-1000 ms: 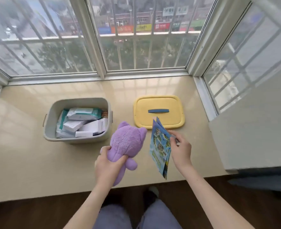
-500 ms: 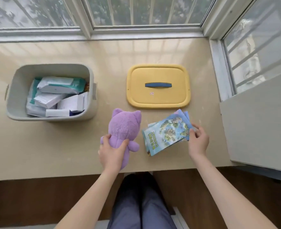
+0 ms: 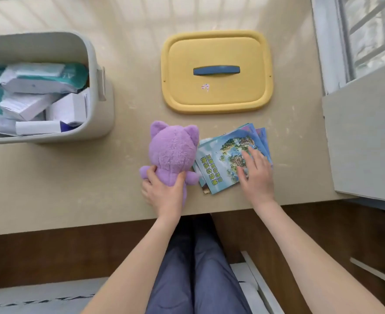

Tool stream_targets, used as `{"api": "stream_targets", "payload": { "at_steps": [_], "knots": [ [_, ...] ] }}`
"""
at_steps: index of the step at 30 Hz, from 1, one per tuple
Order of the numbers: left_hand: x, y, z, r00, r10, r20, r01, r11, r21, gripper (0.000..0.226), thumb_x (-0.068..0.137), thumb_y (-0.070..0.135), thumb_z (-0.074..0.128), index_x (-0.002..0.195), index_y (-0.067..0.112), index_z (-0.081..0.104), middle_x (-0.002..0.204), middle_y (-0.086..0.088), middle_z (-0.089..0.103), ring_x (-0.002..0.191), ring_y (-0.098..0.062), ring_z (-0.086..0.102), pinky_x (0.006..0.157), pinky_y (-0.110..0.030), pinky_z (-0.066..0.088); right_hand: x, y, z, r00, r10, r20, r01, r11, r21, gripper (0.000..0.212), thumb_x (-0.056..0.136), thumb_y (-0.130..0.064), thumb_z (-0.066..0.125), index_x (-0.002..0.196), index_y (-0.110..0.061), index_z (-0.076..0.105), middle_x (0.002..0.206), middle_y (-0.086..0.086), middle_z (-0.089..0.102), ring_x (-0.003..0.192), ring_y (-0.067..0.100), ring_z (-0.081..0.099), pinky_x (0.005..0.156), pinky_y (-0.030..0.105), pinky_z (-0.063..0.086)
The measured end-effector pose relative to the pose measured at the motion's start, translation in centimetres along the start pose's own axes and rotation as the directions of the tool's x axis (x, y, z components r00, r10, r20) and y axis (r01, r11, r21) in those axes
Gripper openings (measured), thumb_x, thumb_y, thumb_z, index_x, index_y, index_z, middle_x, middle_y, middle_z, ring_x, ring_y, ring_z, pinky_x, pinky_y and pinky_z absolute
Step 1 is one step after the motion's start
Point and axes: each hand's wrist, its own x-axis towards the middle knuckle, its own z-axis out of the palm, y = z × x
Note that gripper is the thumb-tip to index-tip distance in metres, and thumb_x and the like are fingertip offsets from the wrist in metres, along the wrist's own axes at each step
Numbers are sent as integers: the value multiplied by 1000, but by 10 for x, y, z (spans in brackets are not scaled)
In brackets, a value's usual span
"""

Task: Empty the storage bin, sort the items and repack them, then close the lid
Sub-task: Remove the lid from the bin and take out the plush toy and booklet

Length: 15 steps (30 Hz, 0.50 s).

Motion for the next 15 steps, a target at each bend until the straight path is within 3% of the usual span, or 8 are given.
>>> {"api": "stream_targets", "payload": {
  "at_steps": [2,5,9,11,15],
  "knots": [
    [-4,-4,8,999,-32,6,32,999,-27,80,66,48,79,129,17,40,122,-21,45,114,-36,39,100,-43,31,-1,-5,15,995,-41,88,47,996,-74,52,92,-37,43,136,-11,53,144,12,48,136,31,40,113,49,27],
    [-12,-7,10,997,-60,57,61,998,-21,81,69,44,80,130,13,37,122,-23,41,116,-36,36,101,-41,28,-3,-9,20,982,27,185,-5,993,-120,56,92,-42,41,140,-14,49,150,10,42,140,29,35,116,49,20],
    [-21,1,-18,992,-42,120,40,999,17,70,76,44,74,132,21,38,120,-20,42,114,-35,37,99,-40,31,-4,-30,-13,990,23,139,-15,998,-64,56,91,-44,40,136,-13,52,141,12,51,133,32,43,110,50,33],
    [-25,13,-47,991,27,128,-32,999,38,63,83,41,67,136,21,40,122,-17,44,115,-35,38,97,-40,32,-5,-49,-41,994,-28,103,33,999,-42,56,92,-44,39,135,-11,53,135,13,55,129,32,47,108,48,37],
    [-33,44,-122,942,322,98,-330,941,81,49,91,35,54,136,14,49,125,-9,53,115,-28,46,96,-38,38,-10,-98,-104,988,-152,21,152,988,-11,53,93,-42,42,132,-8,56,127,13,59,121,32,52,99,48,45]
  ]
}}
